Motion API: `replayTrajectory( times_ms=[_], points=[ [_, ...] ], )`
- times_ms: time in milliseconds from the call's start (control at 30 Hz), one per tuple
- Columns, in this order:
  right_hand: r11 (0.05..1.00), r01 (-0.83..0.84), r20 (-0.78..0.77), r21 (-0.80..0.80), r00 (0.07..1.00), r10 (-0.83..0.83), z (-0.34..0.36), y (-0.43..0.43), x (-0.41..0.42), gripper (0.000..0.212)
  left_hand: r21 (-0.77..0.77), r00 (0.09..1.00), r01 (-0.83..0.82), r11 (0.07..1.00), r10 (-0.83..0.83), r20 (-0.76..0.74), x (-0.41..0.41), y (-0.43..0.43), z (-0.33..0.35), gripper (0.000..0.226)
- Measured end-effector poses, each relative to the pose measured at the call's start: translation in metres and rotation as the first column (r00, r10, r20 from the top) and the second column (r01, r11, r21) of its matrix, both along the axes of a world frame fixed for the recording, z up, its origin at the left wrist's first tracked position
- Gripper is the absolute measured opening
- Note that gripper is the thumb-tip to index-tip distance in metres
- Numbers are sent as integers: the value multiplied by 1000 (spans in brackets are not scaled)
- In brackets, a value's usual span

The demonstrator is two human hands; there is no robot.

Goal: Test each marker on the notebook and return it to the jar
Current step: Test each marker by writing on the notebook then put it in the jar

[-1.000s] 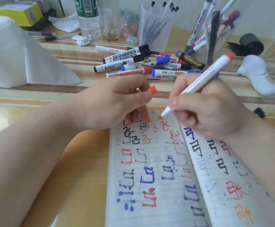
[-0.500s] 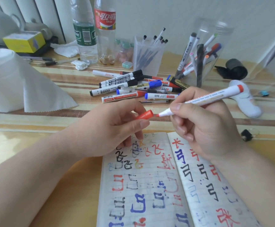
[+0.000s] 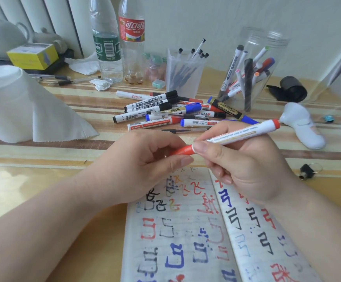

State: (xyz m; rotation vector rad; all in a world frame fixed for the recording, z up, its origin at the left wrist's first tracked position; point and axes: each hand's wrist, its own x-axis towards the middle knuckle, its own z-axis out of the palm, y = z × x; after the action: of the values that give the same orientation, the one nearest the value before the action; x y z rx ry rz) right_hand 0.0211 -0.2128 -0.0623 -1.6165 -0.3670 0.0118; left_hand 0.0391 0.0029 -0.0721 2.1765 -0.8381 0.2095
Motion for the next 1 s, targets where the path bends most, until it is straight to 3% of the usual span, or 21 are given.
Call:
replayTrajectory(
  times_ms=[100, 167, 300, 500, 767, 1000],
  points=[
    [985, -8, -109, 171, 994, 27, 3, -5, 3, 24, 10, 1000, 0, 1000, 1, -30, 1, 0, 1, 30],
    [969, 17, -104, 245, 995, 9, 6, -7, 4, 16, 23, 999, 6, 1000, -6, -33, 1, 0, 2, 30],
    [980, 47, -43, 194, 998, -40, 6, -5, 2, 7, 20, 998, -12, 1000, 11, 54, -2, -1, 2, 31],
    [981, 51, -106, 187, 994, -31, 8, 3, 0, 28, -21, 979, -58, 998, 61, 193, -6, -5, 3, 30],
    [957, 223, -11, 188, 974, -225, 2, 13, 2, 21, 3, 997, -72, 997, 72, 31, -3, -16, 1, 26],
    [967, 249, 183, 46, 950, -254, 6, 8, -3, 21, 203, 996, -87, 975, 91, -10, 3, -8, -5, 29]
  ],
)
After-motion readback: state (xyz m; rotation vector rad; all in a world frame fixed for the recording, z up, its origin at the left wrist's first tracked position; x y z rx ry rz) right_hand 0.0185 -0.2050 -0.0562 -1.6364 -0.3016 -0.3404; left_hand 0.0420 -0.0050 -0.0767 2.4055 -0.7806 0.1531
